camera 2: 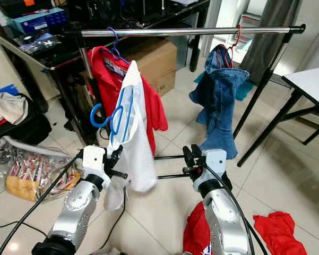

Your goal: Hang hanger

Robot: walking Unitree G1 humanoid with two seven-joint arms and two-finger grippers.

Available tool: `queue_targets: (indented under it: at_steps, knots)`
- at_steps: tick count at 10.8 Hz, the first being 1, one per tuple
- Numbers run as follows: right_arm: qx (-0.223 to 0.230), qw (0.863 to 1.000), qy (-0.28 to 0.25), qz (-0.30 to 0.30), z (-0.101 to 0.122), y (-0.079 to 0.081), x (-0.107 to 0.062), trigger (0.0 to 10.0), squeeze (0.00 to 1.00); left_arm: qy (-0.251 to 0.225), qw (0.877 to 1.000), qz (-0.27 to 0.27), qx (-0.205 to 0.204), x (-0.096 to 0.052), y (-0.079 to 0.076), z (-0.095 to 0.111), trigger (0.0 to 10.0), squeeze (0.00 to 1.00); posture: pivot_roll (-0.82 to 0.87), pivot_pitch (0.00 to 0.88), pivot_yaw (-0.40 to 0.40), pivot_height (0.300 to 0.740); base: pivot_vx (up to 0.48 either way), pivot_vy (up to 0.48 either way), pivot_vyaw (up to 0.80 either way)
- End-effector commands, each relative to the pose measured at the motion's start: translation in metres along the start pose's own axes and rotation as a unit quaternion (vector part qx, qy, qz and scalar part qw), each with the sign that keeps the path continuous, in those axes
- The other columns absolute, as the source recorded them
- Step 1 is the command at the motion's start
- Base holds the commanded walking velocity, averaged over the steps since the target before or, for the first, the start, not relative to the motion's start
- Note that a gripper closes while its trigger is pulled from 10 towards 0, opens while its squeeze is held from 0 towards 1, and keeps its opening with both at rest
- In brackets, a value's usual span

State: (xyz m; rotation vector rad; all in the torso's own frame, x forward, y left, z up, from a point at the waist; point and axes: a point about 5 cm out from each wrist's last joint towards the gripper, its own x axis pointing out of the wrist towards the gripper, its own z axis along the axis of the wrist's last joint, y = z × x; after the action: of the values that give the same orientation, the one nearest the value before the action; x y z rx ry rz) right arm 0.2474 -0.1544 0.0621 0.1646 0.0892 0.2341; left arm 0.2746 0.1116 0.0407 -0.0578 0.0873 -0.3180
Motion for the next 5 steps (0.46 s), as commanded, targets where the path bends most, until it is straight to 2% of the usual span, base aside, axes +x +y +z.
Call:
queue_targets:
  at_steps: [1, 4, 5]
  knots:
    - [0.0, 1.0, -0.002, 0.001, 0.0005, 0.0004, 0.0018, 10.0, 0.0, -0.016, 1.0, 0.0, -0.003, 0.0041, 0.0008, 0.0086, 10.0, 0.0, 0.11, 0.038, 0.039, 0.74, 0.0, 0.352, 0.0]
    - [-0.001, 1.0, -0.001, 0.002, 0.0002, 0.0012, 0.0022, 10.0, 0.0, -0.015, 1.0, 0.0, -0.003, 0.0035, 0.0007, 0.0079, 10.0, 0.0, 0.11, 0.036, 0.039, 0.74, 0.0, 0.32, 0.0]
    - [0.0, 1.0, -0.001, 0.002, -0.0002, 0.0016, 0.0017, 10.0, 0.0, -0.015, 1.0, 0.0, -0.003, 0.0031, 0.0006, 0.0077, 10.0, 0.0, 0.11, 0.036, 0.039, 0.74, 0.0, 0.0, 0.0]
